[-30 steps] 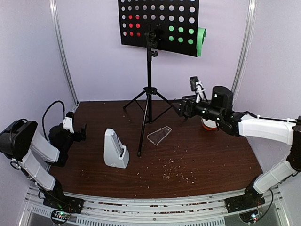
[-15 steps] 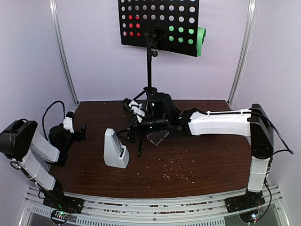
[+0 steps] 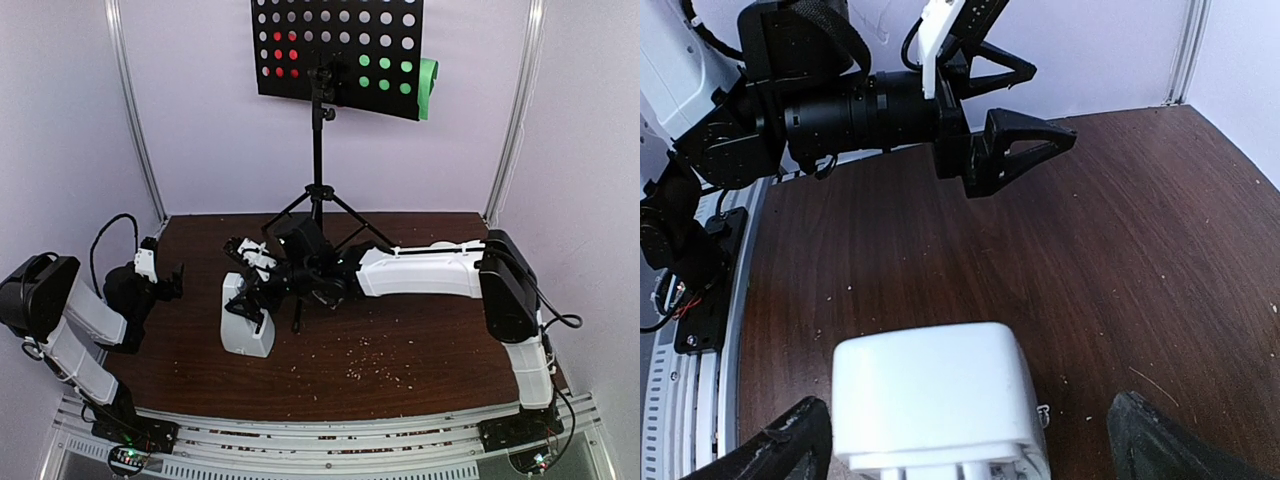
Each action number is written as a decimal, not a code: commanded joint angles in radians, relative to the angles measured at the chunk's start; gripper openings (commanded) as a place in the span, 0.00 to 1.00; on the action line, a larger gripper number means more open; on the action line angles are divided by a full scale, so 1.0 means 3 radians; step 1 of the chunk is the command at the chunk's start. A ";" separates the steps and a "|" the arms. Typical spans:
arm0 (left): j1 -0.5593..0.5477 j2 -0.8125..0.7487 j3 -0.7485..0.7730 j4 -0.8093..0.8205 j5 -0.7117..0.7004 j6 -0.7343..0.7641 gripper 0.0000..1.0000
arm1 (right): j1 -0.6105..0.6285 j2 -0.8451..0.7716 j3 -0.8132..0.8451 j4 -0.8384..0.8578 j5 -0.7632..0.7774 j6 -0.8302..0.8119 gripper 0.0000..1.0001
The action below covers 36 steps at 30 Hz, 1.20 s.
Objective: Pack up the instrument practice props
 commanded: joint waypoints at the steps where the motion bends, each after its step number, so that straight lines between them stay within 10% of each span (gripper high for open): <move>1: 0.0004 -0.0035 0.0027 0.0223 0.0020 0.0029 0.98 | 0.0013 0.0105 0.0185 -0.0061 0.0029 -0.0061 0.99; 15: 0.0000 -0.0033 0.0027 0.0213 -0.0006 0.0029 0.98 | 0.0141 0.0116 0.0126 -0.0063 0.0004 0.0065 0.73; 27: 0.0002 -0.0207 -0.0113 0.0328 -0.0628 -0.0220 0.98 | 0.0515 -0.0859 -0.1202 0.0648 0.0907 0.0344 0.51; 36: -0.0001 -0.1163 0.0154 -0.1182 -0.1418 -0.0805 0.98 | 0.0574 -0.1767 -0.2253 0.0850 0.2146 0.0970 0.49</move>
